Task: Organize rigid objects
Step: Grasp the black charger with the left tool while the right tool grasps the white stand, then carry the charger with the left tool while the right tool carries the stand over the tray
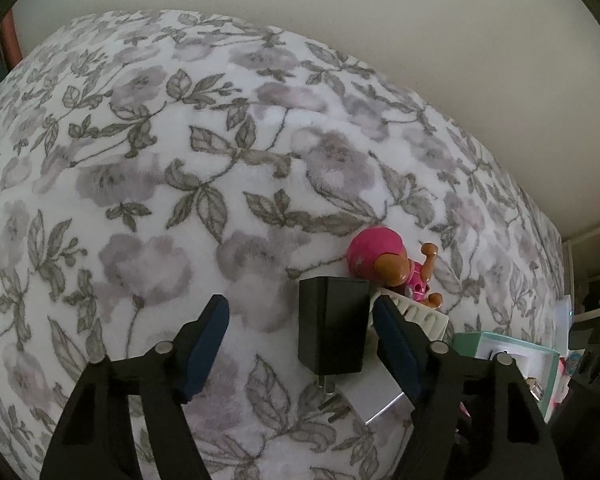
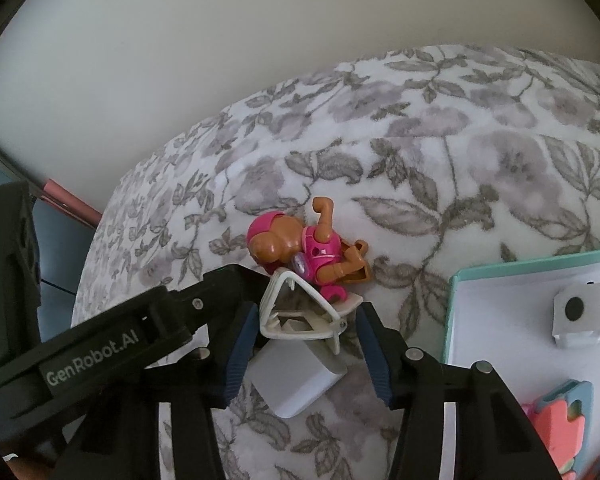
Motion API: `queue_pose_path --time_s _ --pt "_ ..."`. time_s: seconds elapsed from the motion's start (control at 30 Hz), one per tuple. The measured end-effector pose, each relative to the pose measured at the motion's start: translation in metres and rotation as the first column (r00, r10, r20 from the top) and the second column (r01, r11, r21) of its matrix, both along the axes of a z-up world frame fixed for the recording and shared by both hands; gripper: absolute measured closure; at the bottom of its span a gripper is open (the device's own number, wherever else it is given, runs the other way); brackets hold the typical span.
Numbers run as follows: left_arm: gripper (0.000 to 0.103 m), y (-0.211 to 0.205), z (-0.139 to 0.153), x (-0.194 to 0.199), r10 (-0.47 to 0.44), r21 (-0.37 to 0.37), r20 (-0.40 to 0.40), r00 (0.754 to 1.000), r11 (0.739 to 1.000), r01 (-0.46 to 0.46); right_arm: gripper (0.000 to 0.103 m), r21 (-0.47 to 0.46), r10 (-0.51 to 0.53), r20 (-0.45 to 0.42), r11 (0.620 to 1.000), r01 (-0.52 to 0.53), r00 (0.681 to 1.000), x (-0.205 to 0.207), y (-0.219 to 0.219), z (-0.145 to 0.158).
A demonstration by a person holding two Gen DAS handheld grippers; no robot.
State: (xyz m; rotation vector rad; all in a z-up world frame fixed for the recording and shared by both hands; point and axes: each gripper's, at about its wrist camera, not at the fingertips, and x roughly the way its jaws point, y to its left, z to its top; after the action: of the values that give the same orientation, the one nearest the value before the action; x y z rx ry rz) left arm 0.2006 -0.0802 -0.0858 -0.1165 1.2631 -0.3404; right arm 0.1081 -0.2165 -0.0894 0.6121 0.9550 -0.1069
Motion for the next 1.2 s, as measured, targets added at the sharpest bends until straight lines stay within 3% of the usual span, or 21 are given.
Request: queue_pose_path --time_s 0.1,0.4,1.07,1.2 --pt "0.04 0.001 -0.002 0.0 0.005 -0.034 -0.016 1.0 0.999 -0.005 0.054 0.005 0.0 0.01 1.0 0.0 1.0 0.001 0.002 -0.001" --pt "0.069 0.002 -0.007 0.0 0.018 -0.104 -0.049 0.999 0.994 -0.023 0.054 -0.015 0.012 0.019 1.0 -0.011 1.0 0.0 0.004 -0.001" --pt "0.072 0.027 -0.003 0.006 0.11 -0.042 -0.018 0.994 0.993 -0.111 0.054 0.017 -0.045 0.031 0.999 0.044 0.999 -0.001 -0.003 0.0" --pt "0.072 0.032 -0.003 0.008 0.126 -0.04 -0.017 0.992 0.991 -0.126 0.048 0.018 -0.05 0.035 0.999 0.049 0.998 0.0 0.0 0.001"
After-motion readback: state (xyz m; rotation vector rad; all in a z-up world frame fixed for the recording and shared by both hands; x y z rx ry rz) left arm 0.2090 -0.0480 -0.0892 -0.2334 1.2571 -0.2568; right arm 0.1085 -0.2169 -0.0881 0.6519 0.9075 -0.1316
